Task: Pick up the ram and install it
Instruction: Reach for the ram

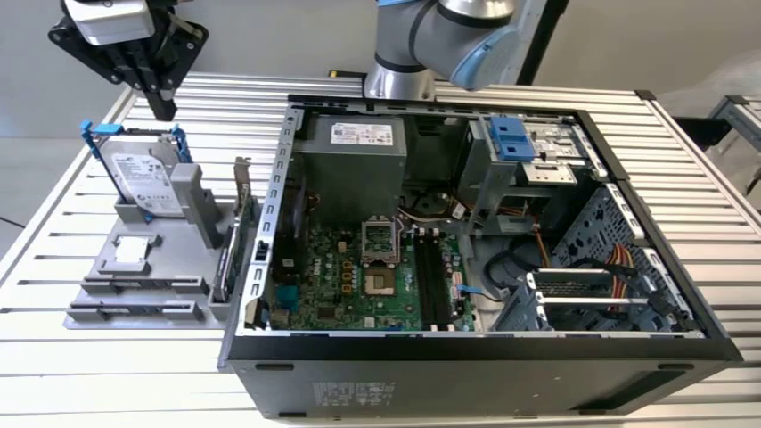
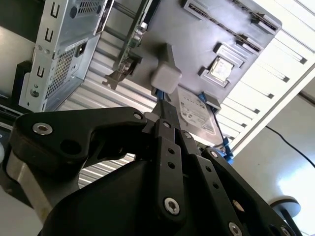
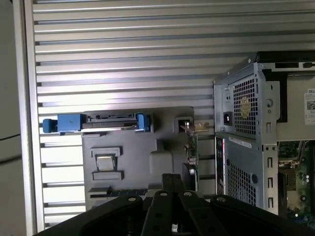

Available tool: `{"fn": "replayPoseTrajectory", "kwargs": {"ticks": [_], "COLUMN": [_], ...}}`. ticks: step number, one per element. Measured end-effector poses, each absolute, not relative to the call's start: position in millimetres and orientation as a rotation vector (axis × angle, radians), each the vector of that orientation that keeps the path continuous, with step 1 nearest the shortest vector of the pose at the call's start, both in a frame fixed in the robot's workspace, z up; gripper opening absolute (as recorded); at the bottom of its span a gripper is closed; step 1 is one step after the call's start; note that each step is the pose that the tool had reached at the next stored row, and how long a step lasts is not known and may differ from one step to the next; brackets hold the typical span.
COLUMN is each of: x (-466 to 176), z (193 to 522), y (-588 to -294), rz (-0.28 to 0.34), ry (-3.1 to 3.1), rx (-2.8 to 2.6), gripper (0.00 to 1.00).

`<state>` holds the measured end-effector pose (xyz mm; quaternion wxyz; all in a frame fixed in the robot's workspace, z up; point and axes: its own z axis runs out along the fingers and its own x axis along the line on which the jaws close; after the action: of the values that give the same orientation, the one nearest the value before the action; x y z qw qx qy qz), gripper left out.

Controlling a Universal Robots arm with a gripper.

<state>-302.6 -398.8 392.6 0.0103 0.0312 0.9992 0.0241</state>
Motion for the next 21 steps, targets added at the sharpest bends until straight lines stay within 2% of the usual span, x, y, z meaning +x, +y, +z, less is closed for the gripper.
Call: {"fn": "replayPoseTrajectory", "kwargs": {"ticks": [21], "x": [-317.2], "z": [392.6], "y": [-398.8], "rz": [0.075], "ry": [3.119], "rx": [0.097], "gripper": [0.0]}}
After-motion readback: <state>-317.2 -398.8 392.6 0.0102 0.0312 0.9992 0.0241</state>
